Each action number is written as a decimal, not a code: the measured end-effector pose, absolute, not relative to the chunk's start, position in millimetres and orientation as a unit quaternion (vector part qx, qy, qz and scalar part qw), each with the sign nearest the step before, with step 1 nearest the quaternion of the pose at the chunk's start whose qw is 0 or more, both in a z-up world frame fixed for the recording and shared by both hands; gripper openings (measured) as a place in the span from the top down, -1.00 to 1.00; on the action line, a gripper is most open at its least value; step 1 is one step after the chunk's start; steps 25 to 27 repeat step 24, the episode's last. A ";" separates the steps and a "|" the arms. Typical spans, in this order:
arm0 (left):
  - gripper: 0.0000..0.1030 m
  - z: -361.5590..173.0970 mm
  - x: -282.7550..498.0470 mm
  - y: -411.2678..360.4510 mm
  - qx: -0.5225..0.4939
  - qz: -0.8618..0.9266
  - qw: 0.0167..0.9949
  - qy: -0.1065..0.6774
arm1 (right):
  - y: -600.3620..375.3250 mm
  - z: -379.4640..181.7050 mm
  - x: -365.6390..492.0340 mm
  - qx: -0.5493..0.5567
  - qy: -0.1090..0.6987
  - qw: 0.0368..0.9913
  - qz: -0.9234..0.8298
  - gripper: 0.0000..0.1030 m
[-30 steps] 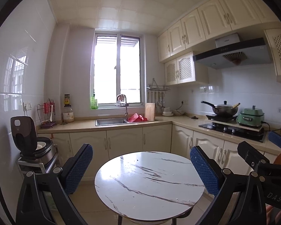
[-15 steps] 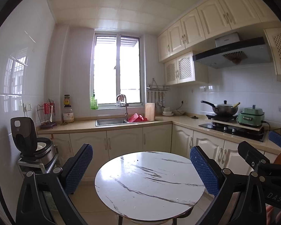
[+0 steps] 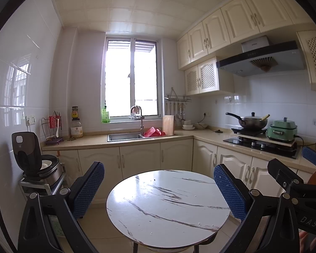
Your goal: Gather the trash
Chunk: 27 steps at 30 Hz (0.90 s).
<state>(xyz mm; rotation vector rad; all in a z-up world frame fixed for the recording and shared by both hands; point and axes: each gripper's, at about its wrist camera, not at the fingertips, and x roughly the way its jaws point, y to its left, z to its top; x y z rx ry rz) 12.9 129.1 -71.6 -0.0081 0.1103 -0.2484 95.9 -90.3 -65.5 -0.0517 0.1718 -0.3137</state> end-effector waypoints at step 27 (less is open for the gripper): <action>-0.99 -72.3 13.5 133.8 -0.003 -0.124 0.991 0.054 | -91.4 -66.3 95.8 -0.026 0.085 0.984 -0.157 -1.00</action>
